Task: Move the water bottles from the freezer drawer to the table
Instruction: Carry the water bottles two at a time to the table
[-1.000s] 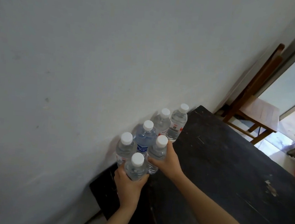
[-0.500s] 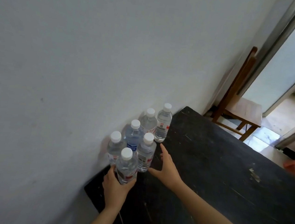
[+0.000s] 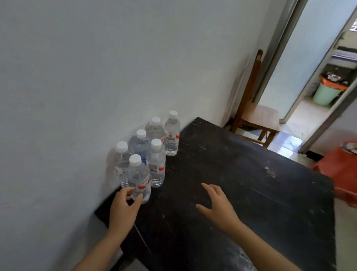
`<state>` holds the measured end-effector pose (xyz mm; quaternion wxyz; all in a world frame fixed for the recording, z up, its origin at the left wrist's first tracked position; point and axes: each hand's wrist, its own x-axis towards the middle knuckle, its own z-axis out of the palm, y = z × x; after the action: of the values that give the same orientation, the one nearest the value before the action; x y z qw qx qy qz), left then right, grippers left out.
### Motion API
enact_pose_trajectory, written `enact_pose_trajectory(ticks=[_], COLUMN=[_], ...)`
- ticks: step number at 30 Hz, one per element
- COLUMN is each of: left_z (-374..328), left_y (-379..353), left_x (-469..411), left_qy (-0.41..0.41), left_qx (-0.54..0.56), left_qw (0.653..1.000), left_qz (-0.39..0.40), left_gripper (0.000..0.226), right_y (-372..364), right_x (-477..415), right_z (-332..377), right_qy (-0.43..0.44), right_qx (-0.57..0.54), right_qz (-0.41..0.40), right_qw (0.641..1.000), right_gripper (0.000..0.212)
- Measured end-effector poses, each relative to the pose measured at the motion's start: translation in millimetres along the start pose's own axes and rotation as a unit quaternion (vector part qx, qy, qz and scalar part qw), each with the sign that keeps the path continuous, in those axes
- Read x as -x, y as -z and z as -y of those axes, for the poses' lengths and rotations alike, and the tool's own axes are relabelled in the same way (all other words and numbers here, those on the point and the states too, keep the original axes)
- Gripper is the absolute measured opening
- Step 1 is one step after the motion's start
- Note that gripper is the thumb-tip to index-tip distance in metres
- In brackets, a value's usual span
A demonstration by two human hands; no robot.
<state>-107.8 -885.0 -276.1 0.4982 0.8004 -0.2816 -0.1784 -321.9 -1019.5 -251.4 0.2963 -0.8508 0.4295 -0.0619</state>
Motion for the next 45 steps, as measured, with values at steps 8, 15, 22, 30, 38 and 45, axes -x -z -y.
enact_pose_trajectory(ticks=[8,15,22,30,38,45], left_z=[-23.9,-27.3,-56.4,-93.0,-103.4,-89.9], left_y=[-4.9,0.2,-28.6,-56.7,-60.8,-35.8], left_x=[2.9,0.5,48.2,167.2,297.2,440.6], left_qy=[-0.115,-0.244,-0.327,-0.401,-0.466,-0.510], left_qx=[-0.024,-0.078,-0.077,-0.011,-0.014,-0.025], left_qw=[0.981,0.916,0.839,0.728,0.619,0.559], left_qz=[0.157,0.310,0.427,0.556,0.632,0.654], left_gripper=[0.023,0.029,0.035,0.034,0.034,0.036], right_y=[14.9,-9.0,-32.0,-56.7,-99.1,-141.2], right_x=[74.1,158.2,276.6,422.0,541.8,669.8], right_z=[-4.1,19.3,42.6,82.7,114.2,145.8], right_qy=[-0.084,-0.225,-0.361,-0.501,-0.593,-0.636], right_qx=[0.068,0.113,0.123,0.112,0.104,0.092], right_qz=[-0.095,-0.170,-0.214,-0.292,-0.328,-0.357], right_qw=[0.990,0.953,0.899,0.807,0.728,0.678], right_gripper=[0.066,0.064,0.063,0.061,0.061,0.065])
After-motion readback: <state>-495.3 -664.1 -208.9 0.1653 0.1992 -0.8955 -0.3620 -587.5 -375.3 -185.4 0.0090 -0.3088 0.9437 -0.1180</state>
